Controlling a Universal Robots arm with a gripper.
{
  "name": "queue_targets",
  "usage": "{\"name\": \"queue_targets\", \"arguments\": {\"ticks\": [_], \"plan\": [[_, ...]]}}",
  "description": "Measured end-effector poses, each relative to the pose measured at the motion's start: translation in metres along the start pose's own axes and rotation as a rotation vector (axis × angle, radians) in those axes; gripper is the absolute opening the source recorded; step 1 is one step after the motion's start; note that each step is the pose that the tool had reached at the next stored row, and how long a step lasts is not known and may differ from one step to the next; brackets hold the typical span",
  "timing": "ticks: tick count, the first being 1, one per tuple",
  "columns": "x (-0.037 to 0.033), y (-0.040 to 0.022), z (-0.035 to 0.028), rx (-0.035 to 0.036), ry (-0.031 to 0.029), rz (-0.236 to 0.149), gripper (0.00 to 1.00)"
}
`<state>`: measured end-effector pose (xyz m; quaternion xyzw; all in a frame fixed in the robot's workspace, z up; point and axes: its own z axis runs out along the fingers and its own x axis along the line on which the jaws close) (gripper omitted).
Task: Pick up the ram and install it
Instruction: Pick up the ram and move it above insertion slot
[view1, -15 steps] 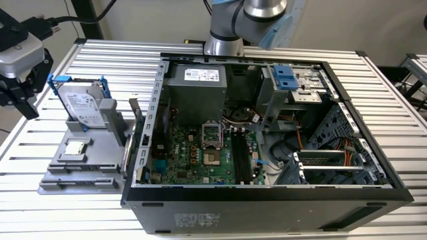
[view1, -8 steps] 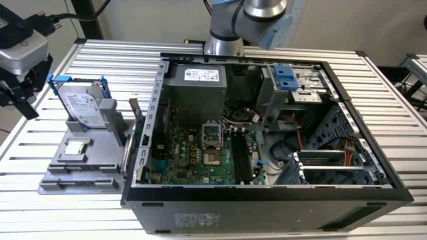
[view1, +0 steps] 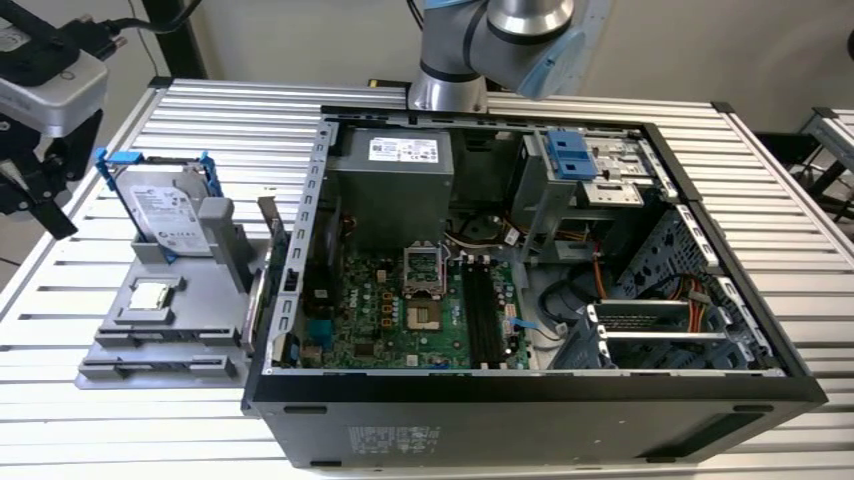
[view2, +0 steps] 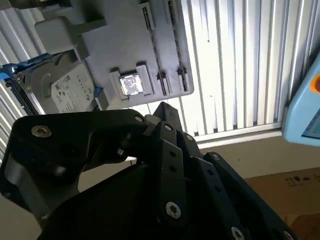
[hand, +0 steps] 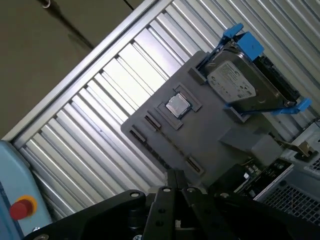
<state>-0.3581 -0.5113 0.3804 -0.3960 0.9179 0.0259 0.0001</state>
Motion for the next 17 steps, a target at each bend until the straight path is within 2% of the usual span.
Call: {"name": "queue_targets", "arguments": {"ticks": [7, 17], "plan": [[-0.0001, 0.0001, 0.0000, -0.0013, 0.0042, -0.105, 0.00], [-0.0003, 0.0002, 0.0000, -0.0039, 0.0101, -0.233, 0.00]]}}
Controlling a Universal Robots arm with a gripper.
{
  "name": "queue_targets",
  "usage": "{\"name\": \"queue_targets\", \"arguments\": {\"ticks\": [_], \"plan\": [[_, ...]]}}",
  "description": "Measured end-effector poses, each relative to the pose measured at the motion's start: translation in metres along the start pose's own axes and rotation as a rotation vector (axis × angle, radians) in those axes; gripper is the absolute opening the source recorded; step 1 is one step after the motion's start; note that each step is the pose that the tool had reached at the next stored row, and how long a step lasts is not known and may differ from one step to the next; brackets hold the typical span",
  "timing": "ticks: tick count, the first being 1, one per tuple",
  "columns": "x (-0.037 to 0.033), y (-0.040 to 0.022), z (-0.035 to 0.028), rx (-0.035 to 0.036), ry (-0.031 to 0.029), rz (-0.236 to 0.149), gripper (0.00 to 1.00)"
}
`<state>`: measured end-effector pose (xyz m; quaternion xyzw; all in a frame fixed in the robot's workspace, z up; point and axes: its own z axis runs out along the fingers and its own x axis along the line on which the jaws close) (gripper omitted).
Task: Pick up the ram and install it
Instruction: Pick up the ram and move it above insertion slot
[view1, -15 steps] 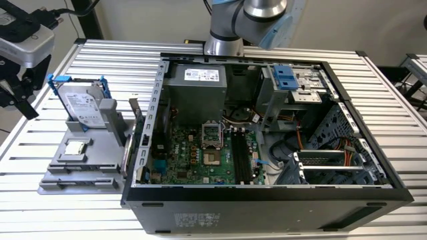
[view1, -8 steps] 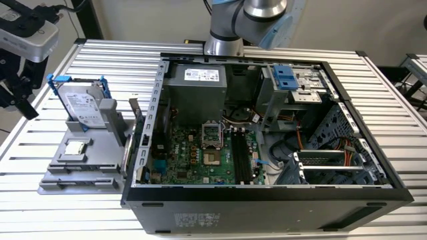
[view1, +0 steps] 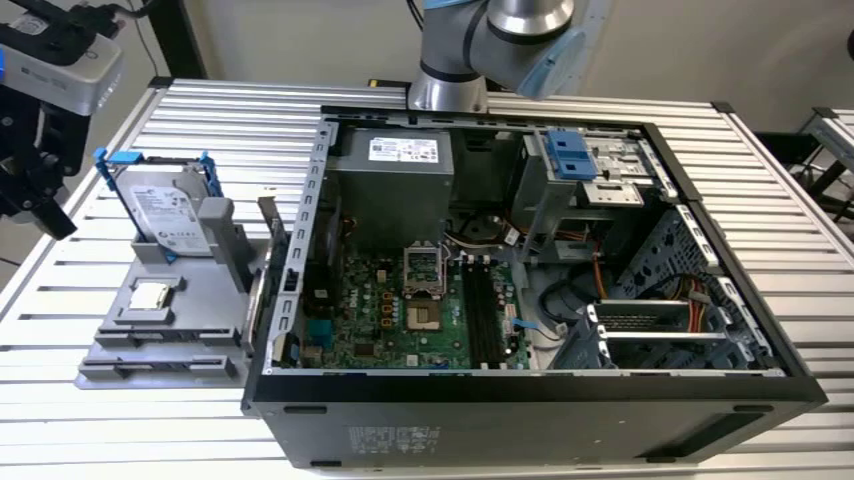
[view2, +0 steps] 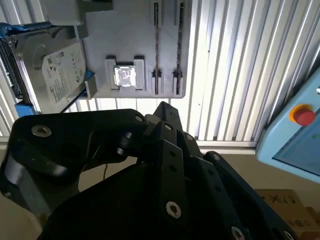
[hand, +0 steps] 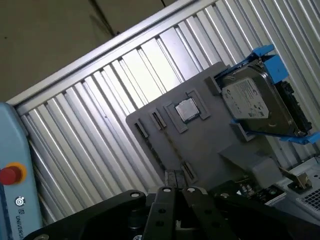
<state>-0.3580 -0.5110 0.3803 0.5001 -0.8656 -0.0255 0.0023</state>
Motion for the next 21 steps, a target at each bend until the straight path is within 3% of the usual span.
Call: {"name": "queue_targets", "arguments": {"ticks": [10, 21], "plan": [[-0.0005, 0.0004, 0.0000, -0.0032, 0.0070, -0.149, 0.00], [-0.0012, 0.0008, 0.0000, -0.0072, 0.0162, -0.341, 0.00]]}}
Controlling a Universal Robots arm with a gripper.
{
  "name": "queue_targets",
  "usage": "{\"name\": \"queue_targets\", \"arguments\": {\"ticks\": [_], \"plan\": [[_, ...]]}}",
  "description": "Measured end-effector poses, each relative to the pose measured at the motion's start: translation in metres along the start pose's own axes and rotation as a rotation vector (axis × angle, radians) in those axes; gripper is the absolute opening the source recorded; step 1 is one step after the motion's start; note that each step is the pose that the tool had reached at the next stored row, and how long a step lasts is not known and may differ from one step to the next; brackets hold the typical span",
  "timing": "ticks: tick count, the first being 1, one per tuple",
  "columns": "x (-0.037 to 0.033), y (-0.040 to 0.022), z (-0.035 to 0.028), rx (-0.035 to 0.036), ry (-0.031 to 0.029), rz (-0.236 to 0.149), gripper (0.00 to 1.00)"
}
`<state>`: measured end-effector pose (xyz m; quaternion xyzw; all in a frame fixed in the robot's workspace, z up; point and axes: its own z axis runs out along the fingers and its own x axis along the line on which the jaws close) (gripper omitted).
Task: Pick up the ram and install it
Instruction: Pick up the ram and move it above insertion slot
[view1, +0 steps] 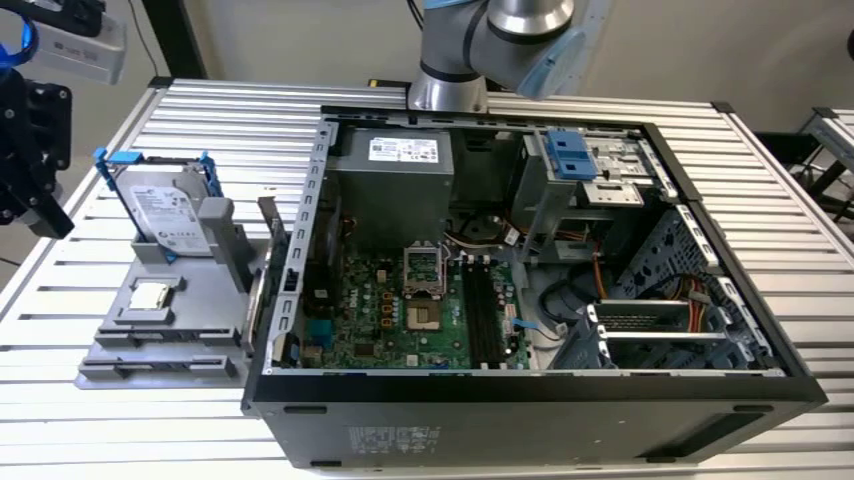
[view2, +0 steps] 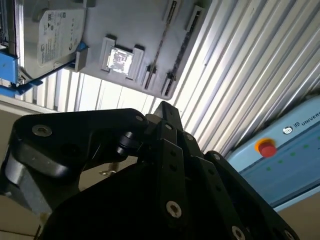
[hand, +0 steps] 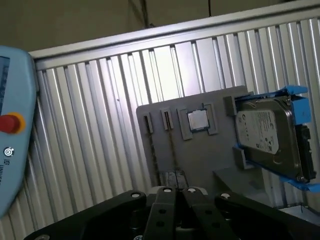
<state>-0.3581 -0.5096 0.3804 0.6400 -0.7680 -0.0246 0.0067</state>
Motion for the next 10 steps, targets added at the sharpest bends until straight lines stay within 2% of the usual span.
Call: {"name": "queue_targets", "arguments": {"ticks": [10], "plan": [[0.0000, 0.0000, 0.0000, 0.0006, 0.0074, -0.176, 0.00]]}}
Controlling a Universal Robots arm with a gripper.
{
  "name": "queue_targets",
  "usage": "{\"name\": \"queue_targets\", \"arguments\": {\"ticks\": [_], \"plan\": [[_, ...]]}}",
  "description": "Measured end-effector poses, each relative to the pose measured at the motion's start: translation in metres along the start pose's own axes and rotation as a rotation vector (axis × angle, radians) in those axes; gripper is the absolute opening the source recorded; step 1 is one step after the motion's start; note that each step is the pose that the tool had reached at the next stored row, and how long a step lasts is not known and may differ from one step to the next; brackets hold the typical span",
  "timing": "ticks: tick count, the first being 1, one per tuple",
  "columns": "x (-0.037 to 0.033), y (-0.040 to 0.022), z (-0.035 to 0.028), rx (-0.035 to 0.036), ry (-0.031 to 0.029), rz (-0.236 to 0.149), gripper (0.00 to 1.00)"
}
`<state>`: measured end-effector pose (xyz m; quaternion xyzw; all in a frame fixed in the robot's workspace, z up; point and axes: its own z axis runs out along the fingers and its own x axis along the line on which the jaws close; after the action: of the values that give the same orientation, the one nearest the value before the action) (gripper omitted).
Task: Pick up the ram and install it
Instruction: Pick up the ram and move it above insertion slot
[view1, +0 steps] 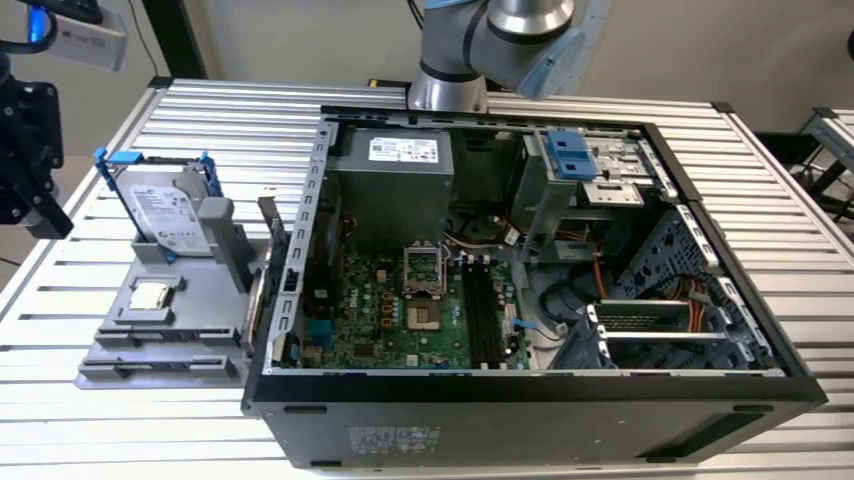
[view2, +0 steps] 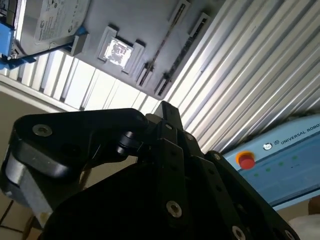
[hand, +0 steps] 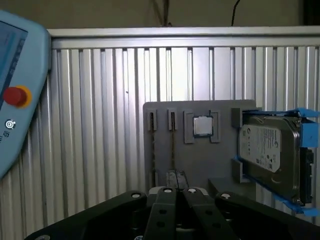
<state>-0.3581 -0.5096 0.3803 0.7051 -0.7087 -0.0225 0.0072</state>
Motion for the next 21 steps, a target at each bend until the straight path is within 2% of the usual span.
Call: {"name": "queue_targets", "arguments": {"ticks": [5, 8, 13, 21], "plan": [[0.0000, 0.0000, 0.0001, 0.0008, 0.0034, -0.080, 0.00], [0.0000, -0.0001, 0.0001, 0.0006, 0.0043, -0.105, 0.00], [0.0000, -0.0004, 0.0020, -0.0019, 0.0000, -0.089, 0.00], [0.0000, -0.0004, 0.0022, -0.0028, -0.0002, -0.084, 0.00]]}}
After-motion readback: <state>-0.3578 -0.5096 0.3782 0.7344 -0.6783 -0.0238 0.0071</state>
